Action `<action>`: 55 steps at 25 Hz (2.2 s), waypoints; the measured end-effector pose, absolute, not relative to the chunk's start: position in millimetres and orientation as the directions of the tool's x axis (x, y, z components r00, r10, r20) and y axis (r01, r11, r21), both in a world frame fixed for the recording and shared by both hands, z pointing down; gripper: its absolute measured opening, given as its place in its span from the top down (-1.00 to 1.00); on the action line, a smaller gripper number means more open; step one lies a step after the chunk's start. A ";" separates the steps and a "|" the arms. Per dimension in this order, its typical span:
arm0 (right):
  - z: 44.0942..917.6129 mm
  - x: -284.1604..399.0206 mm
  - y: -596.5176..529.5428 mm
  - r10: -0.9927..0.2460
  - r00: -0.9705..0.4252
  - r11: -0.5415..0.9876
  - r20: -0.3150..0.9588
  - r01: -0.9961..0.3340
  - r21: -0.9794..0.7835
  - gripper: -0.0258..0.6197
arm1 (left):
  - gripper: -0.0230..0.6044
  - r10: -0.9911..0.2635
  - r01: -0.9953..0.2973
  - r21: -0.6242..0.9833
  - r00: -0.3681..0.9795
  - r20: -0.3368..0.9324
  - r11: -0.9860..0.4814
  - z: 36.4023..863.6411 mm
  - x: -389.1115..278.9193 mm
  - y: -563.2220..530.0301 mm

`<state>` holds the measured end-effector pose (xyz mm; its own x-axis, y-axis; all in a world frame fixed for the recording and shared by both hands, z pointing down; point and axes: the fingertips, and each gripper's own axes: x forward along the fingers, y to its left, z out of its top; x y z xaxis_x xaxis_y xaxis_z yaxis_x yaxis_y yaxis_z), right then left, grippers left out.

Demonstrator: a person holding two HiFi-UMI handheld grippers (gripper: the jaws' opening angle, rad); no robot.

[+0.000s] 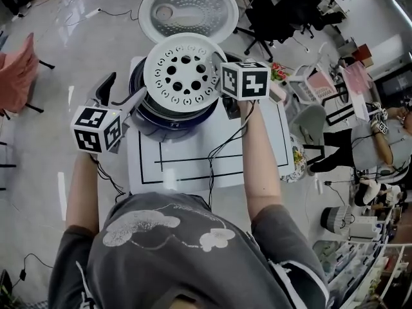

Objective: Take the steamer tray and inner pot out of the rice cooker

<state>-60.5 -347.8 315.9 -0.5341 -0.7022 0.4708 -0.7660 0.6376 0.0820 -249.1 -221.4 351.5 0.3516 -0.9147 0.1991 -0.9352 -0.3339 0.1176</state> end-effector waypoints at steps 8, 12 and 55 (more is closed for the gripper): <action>283.1 -15.8 -326.3 -0.797 -0.458 0.509 0.395 -0.860 0.031 0.78 | -0.33 -0.886 -0.902 0.131 0.430 0.174 -0.412 333.4 -238.8 -206.0; 282.8 23.4 -295.2 -0.845 -0.399 0.421 0.356 -0.907 -0.016 0.78 | -0.33 -0.856 -0.871 0.119 0.490 0.165 -0.476 338.2 -220.1 -184.0; 548.8 371.2 -244.4 -0.792 -0.147 0.048 0.593 -0.983 -0.180 0.77 | -0.33 -0.630 -0.723 0.182 0.677 0.380 -0.667 490.0 128.9 -202.8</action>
